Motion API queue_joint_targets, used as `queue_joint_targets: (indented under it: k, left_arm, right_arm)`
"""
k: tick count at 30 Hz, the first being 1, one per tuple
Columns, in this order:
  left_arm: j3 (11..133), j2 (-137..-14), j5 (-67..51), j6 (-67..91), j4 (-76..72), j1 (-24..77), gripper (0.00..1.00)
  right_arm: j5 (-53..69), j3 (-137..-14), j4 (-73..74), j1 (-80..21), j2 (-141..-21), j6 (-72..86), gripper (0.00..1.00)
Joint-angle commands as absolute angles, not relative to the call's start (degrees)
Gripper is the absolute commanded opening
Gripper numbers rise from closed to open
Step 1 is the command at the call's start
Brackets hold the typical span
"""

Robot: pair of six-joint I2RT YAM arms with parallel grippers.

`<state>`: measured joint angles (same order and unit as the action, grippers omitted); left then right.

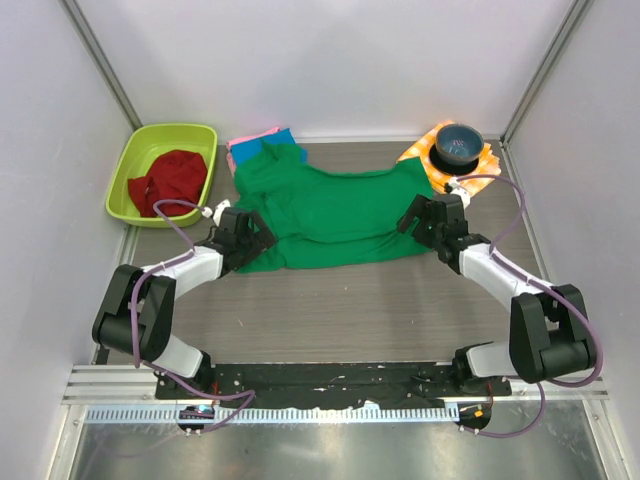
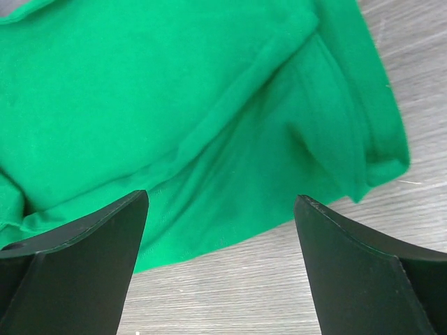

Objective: Fold and stack the t-shirts

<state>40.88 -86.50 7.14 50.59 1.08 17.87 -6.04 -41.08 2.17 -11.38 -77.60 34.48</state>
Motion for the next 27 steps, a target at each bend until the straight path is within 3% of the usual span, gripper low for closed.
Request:
queue_joint_targets:
  k: [1,13,27]
  left_arm:
    - [39.5,-87.4,7.0,50.4,3.2,17.3,1.00]
    - [38.9,-86.5,6.8,49.9,3.3,17.1,1.00]
    - [36.3,-84.2,6.2,49.4,4.7,14.2,1.00]
  right_arm:
    - [-6.1,-44.3,2.4,-12.8,-78.3,35.2,0.91]
    - [-8.1,-45.6,-5.4,-12.8,-90.0,34.2,0.91]
    - [-19.8,-46.4,5.7,-8.2,-90.5,30.7,0.91]
